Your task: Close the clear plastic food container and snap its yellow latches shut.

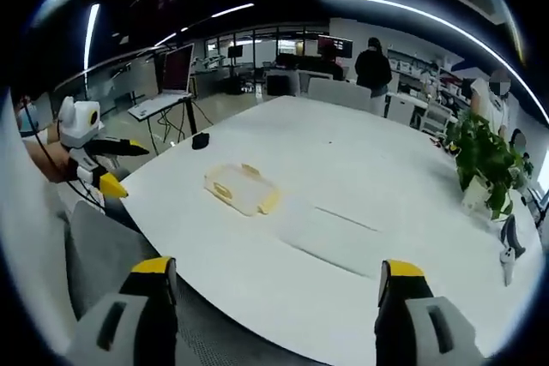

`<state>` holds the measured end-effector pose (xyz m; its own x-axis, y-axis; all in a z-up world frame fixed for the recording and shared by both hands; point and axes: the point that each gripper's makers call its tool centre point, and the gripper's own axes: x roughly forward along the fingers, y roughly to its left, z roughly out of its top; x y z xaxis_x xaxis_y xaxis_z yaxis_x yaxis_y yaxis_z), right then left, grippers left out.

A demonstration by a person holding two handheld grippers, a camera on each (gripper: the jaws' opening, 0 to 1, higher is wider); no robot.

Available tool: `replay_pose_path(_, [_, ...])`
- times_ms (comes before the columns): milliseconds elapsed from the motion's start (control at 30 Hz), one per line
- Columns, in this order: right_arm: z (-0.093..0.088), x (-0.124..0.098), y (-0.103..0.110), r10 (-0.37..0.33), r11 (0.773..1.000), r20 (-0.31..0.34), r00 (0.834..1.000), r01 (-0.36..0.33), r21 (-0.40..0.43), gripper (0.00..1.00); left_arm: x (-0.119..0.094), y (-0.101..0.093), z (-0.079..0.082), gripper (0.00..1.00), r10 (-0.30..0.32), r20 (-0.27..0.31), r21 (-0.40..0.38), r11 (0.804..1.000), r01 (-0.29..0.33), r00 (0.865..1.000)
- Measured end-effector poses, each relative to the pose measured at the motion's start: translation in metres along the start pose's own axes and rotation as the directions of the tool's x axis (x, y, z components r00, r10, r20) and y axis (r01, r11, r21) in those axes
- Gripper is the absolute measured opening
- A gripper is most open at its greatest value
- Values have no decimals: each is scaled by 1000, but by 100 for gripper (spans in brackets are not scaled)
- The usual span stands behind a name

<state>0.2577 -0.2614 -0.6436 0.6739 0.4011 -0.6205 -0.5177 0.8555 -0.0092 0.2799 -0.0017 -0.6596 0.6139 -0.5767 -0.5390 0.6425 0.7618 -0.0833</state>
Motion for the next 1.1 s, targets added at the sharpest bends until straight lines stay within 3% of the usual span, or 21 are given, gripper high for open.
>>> replay_pose_path(233, [14,13,4,39,999,-4,999,-39,-38,98,5,9,8,88,-34,1,41,999,34,999])
replay_pose_path(633, [32,35,8,91,992,-14,996,-92,-88,98,16,41,18,87,-31,-22,92,995,33,999])
replay_pose_path(1100, [57,67,10,160,968,-14,987,-160,-194,98,33,60,26,88,-61,-58,199,977,72,996])
